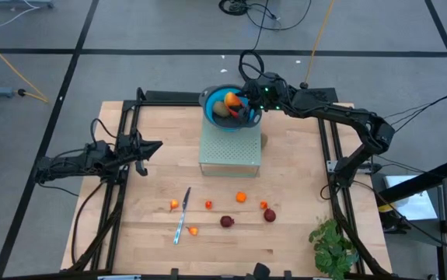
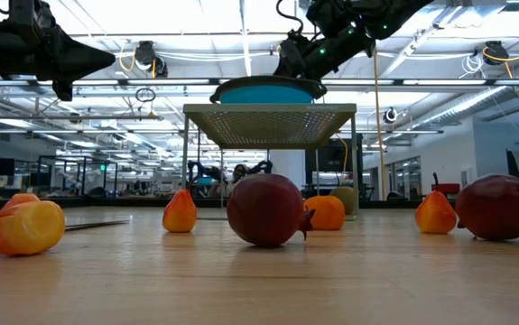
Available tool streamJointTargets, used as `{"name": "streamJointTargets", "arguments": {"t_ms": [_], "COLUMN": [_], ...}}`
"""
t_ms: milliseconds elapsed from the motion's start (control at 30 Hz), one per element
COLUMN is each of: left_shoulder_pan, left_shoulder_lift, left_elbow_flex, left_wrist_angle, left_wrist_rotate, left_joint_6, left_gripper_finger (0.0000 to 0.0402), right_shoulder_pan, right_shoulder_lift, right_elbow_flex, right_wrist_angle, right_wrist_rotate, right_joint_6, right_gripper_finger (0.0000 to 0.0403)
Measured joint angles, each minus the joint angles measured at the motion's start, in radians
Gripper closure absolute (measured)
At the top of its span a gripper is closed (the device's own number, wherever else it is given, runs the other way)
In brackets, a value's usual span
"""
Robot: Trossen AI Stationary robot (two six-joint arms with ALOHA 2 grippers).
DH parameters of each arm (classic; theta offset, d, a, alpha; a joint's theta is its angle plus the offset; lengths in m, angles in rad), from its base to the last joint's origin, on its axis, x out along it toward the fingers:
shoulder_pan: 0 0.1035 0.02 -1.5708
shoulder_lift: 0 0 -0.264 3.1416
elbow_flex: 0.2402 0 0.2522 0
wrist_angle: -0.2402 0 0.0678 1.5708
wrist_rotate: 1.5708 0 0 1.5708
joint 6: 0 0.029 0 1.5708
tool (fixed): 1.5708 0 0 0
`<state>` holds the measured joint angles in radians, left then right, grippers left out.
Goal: Pick & Place Fruit
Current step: Put the kiwi into the blue strainer bowl on the shelf
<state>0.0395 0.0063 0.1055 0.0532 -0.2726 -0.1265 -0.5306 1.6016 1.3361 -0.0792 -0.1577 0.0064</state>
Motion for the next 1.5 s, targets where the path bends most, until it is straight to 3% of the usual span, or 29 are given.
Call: {"name": "streamJointTargets", "arguments": {"t_ms": [300,700,1500], "left_shoulder_pan": [0.000,0.000,0.000], "left_shoulder_lift": [0.000,0.000,0.000], "left_elbow_flex": [0.000,0.000,0.000], "left_wrist_angle": [0.000,0.001,0.002], "left_wrist_rotate": [0.000,0.000,0.000], "left_joint_6": [0.000,0.000,0.000], "left_gripper_finger": [0.0392,0.0392,0.0392], "right_shoulder_pan": [0.000,0.016,0.018], "right_shoulder_lift": [-0.002,-0.145,-0.480], "right_elbow_flex": [0.000,0.000,-0.001], "right_wrist_angle": [0.047,0.044,-0.364], "right_wrist_rotate": [0.003,0.057,0.057], "right_joint_6": [0.000,-0.101,-0.124], "right_gripper_finger": [0.0123,0.0165,0.0391]}}
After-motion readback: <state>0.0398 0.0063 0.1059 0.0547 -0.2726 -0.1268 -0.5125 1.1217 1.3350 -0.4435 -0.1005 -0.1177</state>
